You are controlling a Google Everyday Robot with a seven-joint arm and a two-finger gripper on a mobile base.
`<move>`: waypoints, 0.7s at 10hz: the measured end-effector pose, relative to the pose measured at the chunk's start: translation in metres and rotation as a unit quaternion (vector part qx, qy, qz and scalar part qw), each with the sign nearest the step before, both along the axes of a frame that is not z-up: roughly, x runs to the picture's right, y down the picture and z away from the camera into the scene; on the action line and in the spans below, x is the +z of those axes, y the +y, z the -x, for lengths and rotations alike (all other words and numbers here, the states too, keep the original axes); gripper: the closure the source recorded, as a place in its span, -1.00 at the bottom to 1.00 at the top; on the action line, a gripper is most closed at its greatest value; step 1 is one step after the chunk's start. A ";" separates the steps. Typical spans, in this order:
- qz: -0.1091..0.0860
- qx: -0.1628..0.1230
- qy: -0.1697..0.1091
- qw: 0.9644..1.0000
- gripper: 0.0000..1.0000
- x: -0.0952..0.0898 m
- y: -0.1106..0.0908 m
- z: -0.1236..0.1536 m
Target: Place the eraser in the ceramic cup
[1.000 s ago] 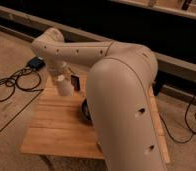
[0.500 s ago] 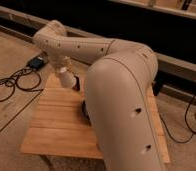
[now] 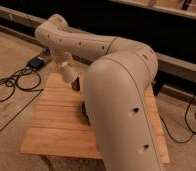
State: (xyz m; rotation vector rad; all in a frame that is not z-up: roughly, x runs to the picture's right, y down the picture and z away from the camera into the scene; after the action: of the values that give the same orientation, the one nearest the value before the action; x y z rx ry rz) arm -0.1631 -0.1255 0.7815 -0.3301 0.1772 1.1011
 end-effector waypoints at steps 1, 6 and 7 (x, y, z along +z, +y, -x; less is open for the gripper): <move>-0.004 0.002 0.000 1.000 1.00 0.001 -0.004 -0.002; -0.007 0.028 -0.003 1.000 1.00 0.027 -0.004 -0.035; -0.005 0.036 -0.005 0.999 1.00 0.035 0.000 -0.043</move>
State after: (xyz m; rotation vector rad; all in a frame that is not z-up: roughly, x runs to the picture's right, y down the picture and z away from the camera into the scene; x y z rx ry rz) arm -0.1197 -0.1251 0.8163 -0.3346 0.1524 1.1701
